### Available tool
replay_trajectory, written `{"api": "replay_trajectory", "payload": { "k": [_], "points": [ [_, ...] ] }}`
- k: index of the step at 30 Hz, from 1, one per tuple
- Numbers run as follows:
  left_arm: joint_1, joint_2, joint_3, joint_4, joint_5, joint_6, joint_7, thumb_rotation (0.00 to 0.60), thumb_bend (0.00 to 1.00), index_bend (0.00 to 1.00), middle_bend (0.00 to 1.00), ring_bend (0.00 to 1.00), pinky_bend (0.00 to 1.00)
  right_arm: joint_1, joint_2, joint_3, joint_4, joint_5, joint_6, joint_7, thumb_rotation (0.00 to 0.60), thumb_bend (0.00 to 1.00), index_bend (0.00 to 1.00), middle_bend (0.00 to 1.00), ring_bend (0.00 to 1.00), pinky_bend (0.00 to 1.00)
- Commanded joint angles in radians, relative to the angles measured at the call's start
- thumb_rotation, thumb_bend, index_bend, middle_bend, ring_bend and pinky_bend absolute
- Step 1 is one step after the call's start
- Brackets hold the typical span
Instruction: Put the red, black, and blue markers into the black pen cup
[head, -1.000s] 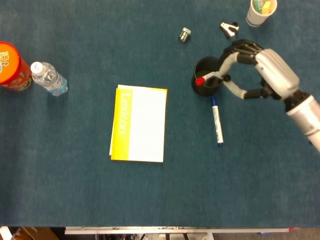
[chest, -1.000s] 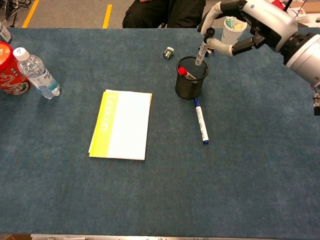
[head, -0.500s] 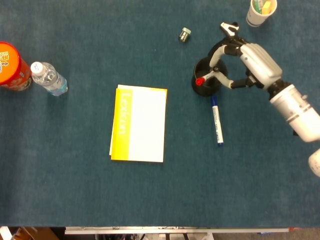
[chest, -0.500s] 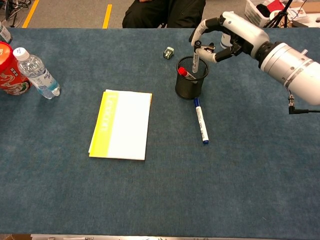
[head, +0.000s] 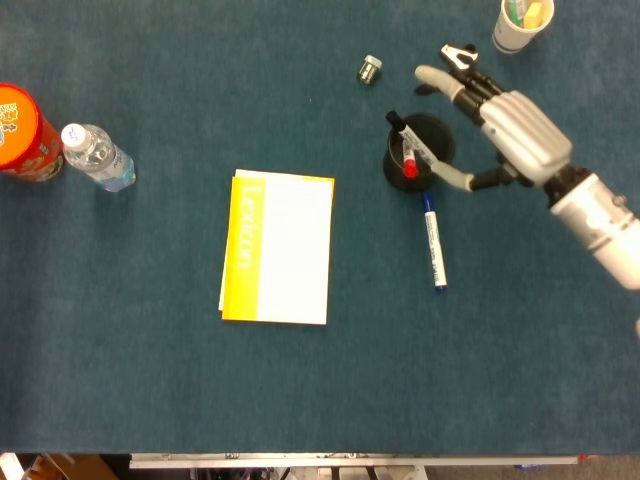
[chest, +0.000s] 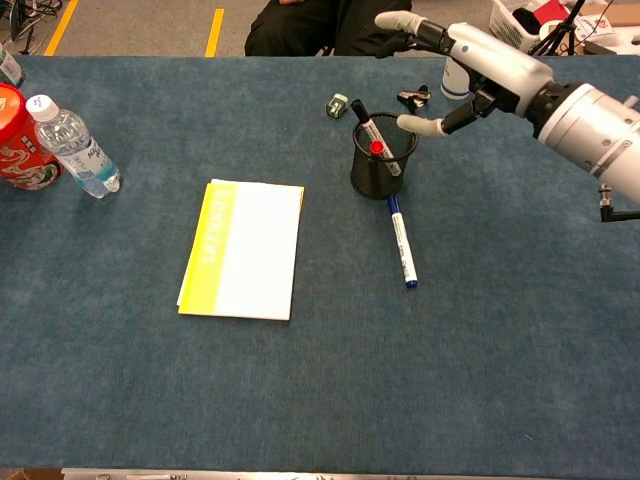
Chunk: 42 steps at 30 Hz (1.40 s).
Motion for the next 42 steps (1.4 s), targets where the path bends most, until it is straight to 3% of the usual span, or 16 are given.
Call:
{"api": "replay_trajectory", "payload": {
  "k": [1,7,12,16,26,42],
  "points": [
    [-0.001,-0.001,0.001,-0.003,0.002,0.000,0.003,0.600,0.48,0.17,0.21,0.20,0.20,-0.032,0.098,-0.067,-0.116,-0.130,0.086,-0.085,0.600,0.26,0.16,0.30,0.14,0.09],
    [-0.003,-0.007,0.004,-0.007,0.011,-0.003,0.009,0.600,0.48,0.17,0.21,0.20,0.20,-0.050,0.171,-0.166,-0.201,-0.250,0.097,-0.135,0.600,0.27,0.37,0.38,0.24,0.22],
    [-0.004,-0.006,0.005,-0.010,0.016,-0.002,0.012,0.600,0.48,0.17,0.21,0.20,0.20,-0.046,0.162,-0.213,-0.164,-0.284,0.038,-0.217,0.600,0.27,0.43,0.39,0.25,0.25],
    [-0.002,-0.007,0.008,-0.011,0.018,0.000,0.011,0.600,0.48,0.17,0.21,0.20,0.20,-0.042,0.118,-0.216,-0.089,-0.300,-0.005,-0.353,0.600,0.27,0.45,0.39,0.25,0.25],
    [0.011,-0.001,0.011,-0.002,0.006,0.010,-0.005,0.600,0.48,0.17,0.21,0.20,0.20,-0.012,0.017,-0.256,0.025,-0.329,-0.083,-0.421,0.600,0.27,0.45,0.39,0.26,0.26],
    [0.009,0.000,0.013,0.003,-0.002,-0.005,-0.011,0.600,0.48,0.17,0.20,0.20,0.20,-0.013,-0.118,-0.283,0.221,-0.392,-0.003,-0.504,0.600,0.27,0.45,0.37,0.23,0.23]
  ]
}}
